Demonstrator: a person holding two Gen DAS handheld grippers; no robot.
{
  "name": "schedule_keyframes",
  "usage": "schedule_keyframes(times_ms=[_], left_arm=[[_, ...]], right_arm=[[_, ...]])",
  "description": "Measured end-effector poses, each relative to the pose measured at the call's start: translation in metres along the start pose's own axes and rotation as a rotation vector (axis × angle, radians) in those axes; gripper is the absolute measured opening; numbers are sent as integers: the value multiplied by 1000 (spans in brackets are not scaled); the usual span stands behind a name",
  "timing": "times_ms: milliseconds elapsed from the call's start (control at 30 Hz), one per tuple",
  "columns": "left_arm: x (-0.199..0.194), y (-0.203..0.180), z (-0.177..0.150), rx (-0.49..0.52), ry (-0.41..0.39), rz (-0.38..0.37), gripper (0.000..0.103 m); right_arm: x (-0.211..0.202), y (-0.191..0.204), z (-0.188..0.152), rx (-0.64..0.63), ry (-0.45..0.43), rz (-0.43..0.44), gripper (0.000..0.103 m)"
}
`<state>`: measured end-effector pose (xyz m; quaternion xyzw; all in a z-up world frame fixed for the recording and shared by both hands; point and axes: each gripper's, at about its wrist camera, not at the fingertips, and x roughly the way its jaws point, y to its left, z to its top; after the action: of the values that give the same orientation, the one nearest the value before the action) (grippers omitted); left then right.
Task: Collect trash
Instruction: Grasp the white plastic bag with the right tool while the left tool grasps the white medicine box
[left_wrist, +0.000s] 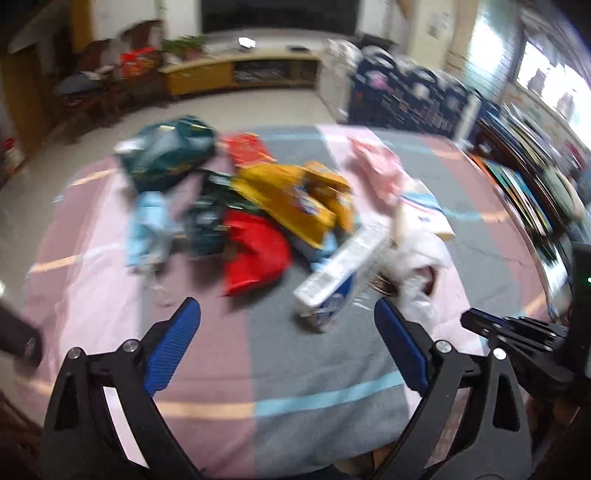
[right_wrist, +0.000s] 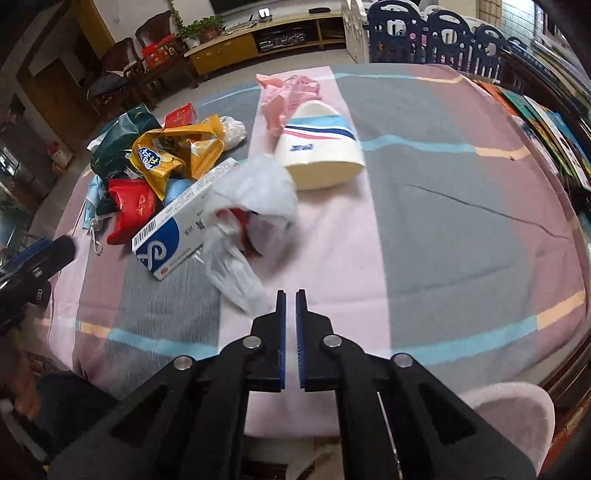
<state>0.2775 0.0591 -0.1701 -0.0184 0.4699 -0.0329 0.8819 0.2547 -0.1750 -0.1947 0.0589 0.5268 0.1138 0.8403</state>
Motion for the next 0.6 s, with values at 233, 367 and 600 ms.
schedule_keyframes(times_ms=[233,367,600], left_arm=[[77,-40,23,117,137,-6,95],[86,-40,19,62,184,-73,47],[38,-28,-21,41,110,-88,27]], right_arm=[[-49,-34,-36,40,-43,-15,6],[-52,-38,-41,52,-46,-8,6],[-20,-25,-23,93,-22,48,29]])
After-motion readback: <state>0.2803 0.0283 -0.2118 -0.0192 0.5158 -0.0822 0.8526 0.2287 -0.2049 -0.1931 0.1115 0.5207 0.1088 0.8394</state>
